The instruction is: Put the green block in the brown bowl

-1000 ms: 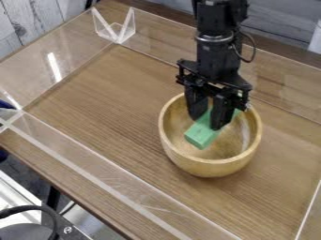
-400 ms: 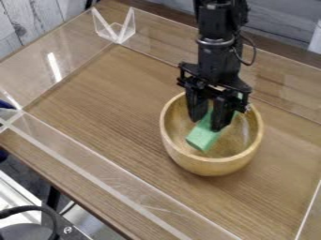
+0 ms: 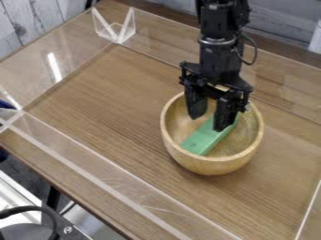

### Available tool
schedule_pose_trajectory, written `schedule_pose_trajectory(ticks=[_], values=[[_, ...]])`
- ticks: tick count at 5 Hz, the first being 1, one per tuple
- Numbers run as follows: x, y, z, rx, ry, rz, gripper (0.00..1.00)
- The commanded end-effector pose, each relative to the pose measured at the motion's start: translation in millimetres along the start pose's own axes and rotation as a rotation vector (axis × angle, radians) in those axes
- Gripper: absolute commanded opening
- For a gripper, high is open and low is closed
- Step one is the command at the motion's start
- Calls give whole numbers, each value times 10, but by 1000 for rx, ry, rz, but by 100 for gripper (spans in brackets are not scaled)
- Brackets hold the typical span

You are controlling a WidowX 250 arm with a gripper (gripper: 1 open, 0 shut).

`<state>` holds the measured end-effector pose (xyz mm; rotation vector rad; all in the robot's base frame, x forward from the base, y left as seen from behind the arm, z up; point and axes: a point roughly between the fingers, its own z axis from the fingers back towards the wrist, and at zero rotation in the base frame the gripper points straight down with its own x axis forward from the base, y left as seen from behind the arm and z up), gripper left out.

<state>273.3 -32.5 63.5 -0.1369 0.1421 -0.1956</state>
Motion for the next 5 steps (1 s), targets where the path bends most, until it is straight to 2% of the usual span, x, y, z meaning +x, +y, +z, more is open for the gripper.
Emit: schedule_pose_trajectory(ticks=[1, 3, 5], values=[[67, 4, 249, 15, -71, -4, 100], [16, 35, 506, 31, -123, 7, 100], [-86, 205, 977, 50, -198, 56, 100]])
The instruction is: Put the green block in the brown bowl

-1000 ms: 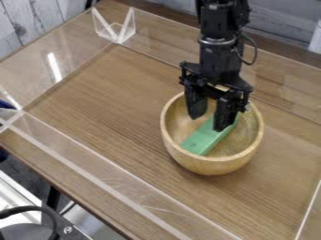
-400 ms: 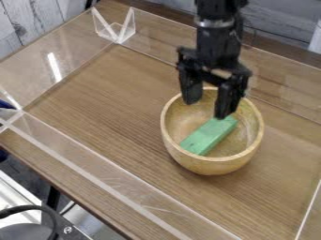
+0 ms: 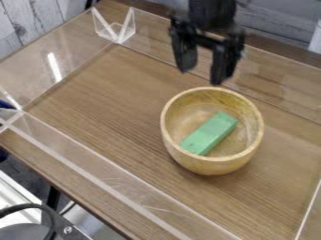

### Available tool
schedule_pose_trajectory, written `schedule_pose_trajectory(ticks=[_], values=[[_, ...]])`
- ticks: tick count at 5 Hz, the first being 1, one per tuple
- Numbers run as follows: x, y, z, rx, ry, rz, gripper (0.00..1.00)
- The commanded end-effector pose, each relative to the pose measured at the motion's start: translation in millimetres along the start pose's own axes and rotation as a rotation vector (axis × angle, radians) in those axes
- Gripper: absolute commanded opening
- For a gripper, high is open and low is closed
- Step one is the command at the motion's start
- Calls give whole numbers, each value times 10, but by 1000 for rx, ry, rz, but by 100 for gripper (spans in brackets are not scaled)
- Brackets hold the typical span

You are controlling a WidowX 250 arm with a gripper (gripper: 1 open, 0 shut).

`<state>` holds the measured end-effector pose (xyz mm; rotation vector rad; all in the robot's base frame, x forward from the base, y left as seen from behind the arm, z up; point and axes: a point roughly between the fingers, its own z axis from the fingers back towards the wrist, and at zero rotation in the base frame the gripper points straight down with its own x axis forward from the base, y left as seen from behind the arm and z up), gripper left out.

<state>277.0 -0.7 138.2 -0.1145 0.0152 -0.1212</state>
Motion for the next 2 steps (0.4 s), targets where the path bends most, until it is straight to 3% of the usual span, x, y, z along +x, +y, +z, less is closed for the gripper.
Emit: schedule_pose_trajectory(ticks=[1, 2], values=[[47, 269, 370, 41, -95, 44, 100], [-39, 666, 478, 68, -108, 111, 100]])
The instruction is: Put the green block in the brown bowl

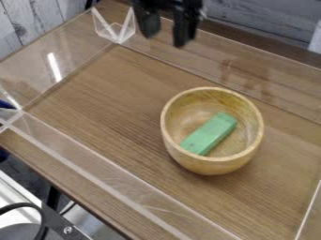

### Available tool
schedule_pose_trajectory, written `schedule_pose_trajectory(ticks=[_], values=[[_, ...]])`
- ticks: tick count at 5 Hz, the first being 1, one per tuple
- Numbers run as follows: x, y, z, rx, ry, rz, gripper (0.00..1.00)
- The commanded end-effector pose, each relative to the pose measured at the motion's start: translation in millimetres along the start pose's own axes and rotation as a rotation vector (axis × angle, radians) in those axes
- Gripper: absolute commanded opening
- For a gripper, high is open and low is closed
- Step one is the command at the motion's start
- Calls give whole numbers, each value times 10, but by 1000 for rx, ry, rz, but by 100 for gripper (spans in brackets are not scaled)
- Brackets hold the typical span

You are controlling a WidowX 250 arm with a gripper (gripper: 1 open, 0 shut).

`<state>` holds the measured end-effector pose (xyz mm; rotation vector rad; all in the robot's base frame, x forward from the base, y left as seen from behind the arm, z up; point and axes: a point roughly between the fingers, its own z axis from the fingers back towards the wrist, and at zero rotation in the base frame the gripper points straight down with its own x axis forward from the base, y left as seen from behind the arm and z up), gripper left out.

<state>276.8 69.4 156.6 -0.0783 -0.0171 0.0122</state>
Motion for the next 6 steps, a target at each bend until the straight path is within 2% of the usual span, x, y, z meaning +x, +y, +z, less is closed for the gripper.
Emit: schedule_pose_trajectory(ticks=[1, 2, 3, 4, 5, 6], values=[[74, 301, 322, 38, -85, 23, 100], [46, 492, 227, 46, -67, 38, 100], [2, 544, 120, 50, -40, 36, 100], [-45, 559, -10, 52, -11, 27, 0], [-88, 474, -69, 51, 8, 4, 0], [-81, 210, -109, 38, 24, -60, 0]])
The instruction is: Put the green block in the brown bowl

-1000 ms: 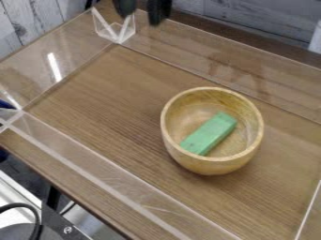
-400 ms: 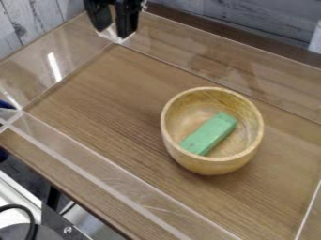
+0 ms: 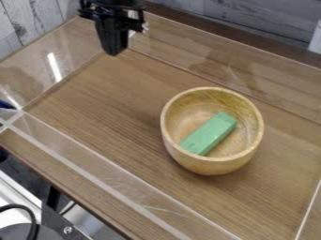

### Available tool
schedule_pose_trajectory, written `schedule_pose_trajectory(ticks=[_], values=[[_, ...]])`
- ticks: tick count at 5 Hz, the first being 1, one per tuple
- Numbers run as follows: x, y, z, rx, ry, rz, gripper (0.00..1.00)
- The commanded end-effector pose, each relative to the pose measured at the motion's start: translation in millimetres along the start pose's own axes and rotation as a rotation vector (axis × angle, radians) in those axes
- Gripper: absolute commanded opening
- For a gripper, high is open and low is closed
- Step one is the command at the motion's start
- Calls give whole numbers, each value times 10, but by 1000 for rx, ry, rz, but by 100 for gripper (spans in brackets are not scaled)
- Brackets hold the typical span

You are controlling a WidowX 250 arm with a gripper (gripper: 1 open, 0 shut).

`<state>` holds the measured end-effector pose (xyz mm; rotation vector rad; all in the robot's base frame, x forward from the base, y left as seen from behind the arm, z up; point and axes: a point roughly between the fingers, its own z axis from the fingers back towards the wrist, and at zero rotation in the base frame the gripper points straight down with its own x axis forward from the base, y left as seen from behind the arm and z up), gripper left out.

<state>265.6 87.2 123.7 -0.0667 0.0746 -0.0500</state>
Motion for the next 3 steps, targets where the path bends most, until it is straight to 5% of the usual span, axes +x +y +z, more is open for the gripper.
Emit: schedule_pose_trajectory(ticks=[1, 3], values=[[37, -240, 188, 21, -66, -62, 0], [165, -845, 129, 12, -69, -188, 0]])
